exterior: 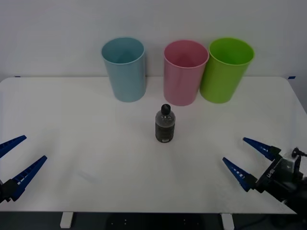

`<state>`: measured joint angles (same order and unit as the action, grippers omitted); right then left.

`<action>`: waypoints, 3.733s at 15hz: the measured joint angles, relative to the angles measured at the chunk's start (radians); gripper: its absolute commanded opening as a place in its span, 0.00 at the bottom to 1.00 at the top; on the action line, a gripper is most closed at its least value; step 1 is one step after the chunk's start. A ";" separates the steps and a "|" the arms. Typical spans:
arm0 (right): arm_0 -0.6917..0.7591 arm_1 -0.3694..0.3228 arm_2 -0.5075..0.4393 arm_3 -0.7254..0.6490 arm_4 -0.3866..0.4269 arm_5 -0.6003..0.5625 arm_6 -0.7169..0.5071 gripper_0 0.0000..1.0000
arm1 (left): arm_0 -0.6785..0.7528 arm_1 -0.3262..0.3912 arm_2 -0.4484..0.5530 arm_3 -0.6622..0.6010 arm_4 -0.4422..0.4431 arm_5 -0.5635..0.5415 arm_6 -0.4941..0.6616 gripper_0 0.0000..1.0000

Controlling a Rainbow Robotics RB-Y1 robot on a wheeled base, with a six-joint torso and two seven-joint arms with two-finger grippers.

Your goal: Grasp the object on the table and drop it into the matching bin: aluminum can to the light blue bin, PET bottle to the pink bin.

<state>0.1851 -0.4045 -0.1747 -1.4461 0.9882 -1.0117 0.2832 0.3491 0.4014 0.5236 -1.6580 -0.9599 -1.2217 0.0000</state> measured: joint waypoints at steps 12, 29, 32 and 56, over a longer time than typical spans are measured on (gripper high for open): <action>-0.224 0.103 0.102 0.186 0.047 0.058 0.044 1.00 | 0.000 0.000 0.000 0.000 0.000 0.000 0.000 1.00; -0.443 0.158 0.308 0.363 0.038 0.223 0.106 1.00 | 0.000 0.000 0.000 0.000 0.000 0.000 0.000 1.00; -0.507 0.182 0.312 0.443 0.039 0.223 0.121 1.00 | 0.000 0.000 0.000 0.000 0.000 0.000 0.000 1.00; -0.578 0.191 0.324 0.477 0.030 0.233 0.155 0.00 | 0.000 0.000 0.000 0.000 0.000 0.000 0.000 1.00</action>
<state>-0.3927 -0.2138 0.1494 -0.9691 1.0179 -0.7782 0.4379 0.3490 0.4014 0.5236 -1.6581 -0.9599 -1.2217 0.0000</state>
